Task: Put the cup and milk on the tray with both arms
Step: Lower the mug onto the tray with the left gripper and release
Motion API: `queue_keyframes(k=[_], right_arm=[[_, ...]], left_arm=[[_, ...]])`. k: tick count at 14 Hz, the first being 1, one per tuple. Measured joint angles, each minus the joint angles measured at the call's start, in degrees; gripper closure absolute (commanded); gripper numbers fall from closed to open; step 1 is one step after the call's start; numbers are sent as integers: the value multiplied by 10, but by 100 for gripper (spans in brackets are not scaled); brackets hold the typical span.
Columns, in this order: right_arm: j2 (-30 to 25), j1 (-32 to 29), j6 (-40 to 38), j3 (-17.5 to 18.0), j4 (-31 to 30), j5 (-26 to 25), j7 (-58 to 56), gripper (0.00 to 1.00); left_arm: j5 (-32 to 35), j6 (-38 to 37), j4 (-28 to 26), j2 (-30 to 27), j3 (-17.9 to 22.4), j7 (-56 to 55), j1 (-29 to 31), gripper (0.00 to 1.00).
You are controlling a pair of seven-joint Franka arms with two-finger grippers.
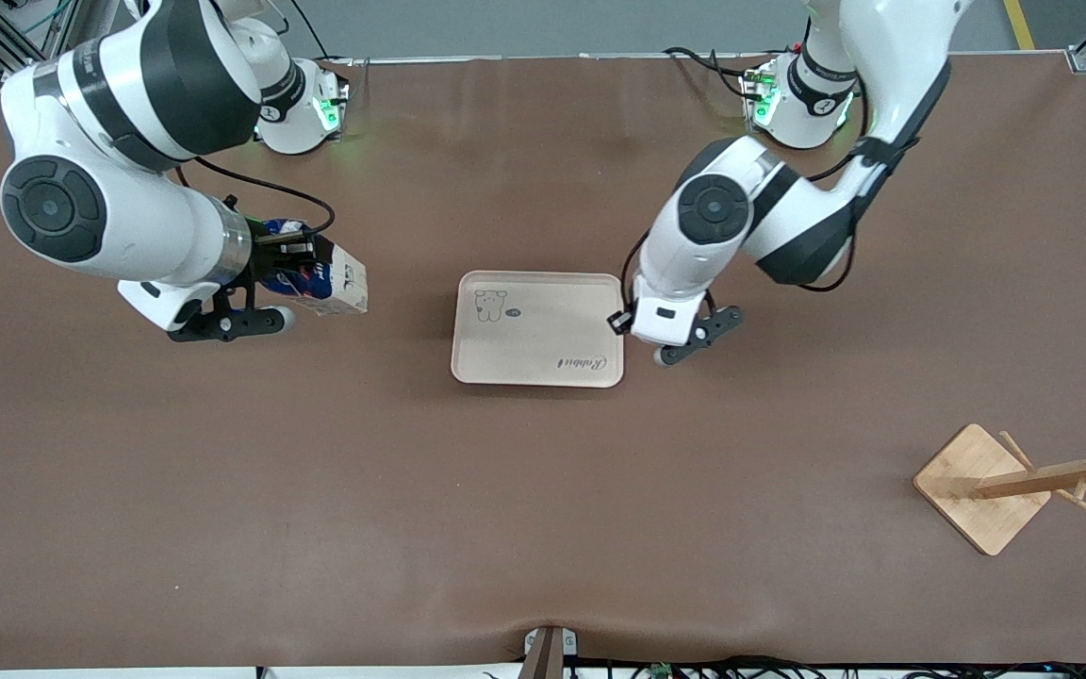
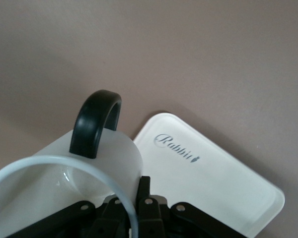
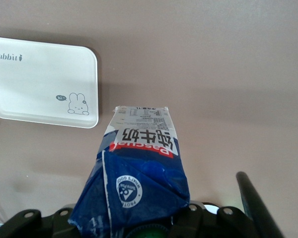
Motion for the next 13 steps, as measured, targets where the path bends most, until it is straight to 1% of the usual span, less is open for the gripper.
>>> queue_keyframes(k=[2,3,5,8,10,13], right_arm=[[0,0,5,0,0,1,0,100],[1,0,11,0,0,2,0,100],[2,1,17,1,0,3,0,100],[3,3,17,1,0,4,0,100],[4,4,17,2,0,10,2,100],[4,8,20,2,0,30,19,100]], left_arm=[[43,31,0,37,1,-69,-20,100],[51,43,1,54,1,-85,-24,100],[53,61,3,82,2,-96,-33,100],[54,85,5,108,4,-124,-55,100],[54,96,6,115,25,-139,-83,100],[54,105,7,121,74,-159,-135,99]])
